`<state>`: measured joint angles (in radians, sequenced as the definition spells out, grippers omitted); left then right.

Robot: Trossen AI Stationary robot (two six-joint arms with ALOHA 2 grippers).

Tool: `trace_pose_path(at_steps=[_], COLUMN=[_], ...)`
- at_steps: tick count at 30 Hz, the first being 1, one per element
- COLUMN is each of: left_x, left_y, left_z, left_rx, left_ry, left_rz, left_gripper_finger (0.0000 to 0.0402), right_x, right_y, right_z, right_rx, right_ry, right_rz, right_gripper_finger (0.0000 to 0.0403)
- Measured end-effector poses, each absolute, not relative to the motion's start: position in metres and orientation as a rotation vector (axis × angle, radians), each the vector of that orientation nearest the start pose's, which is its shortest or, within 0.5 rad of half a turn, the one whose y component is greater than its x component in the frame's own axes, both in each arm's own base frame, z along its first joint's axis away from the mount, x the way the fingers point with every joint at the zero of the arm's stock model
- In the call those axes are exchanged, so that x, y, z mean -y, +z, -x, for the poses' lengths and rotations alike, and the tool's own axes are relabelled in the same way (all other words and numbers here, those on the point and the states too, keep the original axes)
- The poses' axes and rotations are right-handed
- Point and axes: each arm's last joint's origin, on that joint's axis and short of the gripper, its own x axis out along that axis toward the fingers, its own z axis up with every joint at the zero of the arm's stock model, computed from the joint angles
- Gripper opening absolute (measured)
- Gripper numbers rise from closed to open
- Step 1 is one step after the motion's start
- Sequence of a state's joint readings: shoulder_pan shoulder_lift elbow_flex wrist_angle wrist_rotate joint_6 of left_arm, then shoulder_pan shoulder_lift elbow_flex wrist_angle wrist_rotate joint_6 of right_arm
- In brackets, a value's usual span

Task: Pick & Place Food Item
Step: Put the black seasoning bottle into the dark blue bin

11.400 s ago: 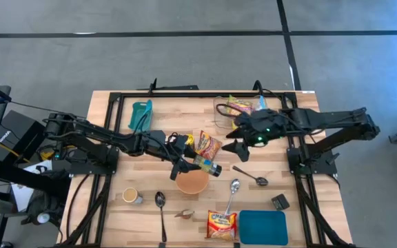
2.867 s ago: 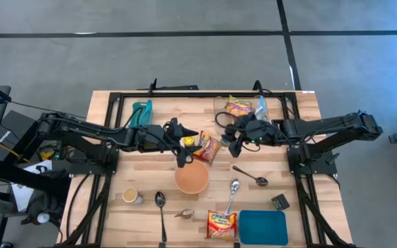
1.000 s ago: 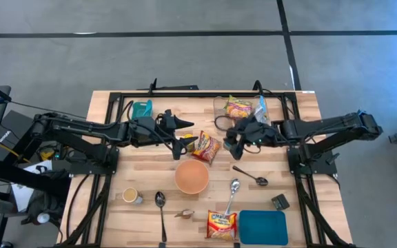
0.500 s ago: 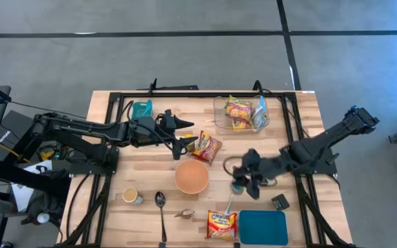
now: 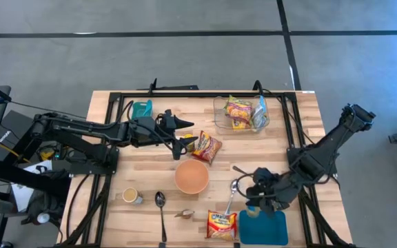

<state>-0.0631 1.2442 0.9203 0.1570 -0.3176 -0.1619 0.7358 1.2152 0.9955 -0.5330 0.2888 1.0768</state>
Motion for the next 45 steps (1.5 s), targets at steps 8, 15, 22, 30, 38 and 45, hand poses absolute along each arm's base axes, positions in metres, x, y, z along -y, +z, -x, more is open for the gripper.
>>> trace_pose_path(at_steps=[8,15,22,30,38,45], left_x=[0.009,0.009,0.009,0.009,0.009,0.009], left_y=[0.317,0.317,0.317,0.317,0.317,0.317], left_z=[-0.281,-0.281,-0.281,-0.281,-0.281,-0.281], left_rx=[-0.143,-0.143,-0.143,-0.143,-0.143,-0.142], left_ry=[0.266,0.266,0.266,0.266,0.266,0.266], left_rz=[0.129,0.129,0.129,0.129,0.129,0.129], left_gripper_finger=[0.0271,0.0271,0.0271,0.0271,0.0271,0.0271], right_x=[-0.173,-0.184,-0.194,-0.2,-0.209,-0.214], right_y=[0.29,0.283,0.282,0.283,0.273,0.248], right_z=[-0.179,-0.157,-0.143,-0.133,-0.123,-0.113], right_rx=[-0.825,-0.887,-0.86,-0.793,-0.735,-0.701], right_ry=[0.095,0.24,0.395,0.383,0.376,0.368], right_rz=[-0.567,-0.256,0.012,0.104,0.072,0.011], right_gripper_finger=[0.0192,0.0204,0.0193,0.0201,0.0193,0.0198])
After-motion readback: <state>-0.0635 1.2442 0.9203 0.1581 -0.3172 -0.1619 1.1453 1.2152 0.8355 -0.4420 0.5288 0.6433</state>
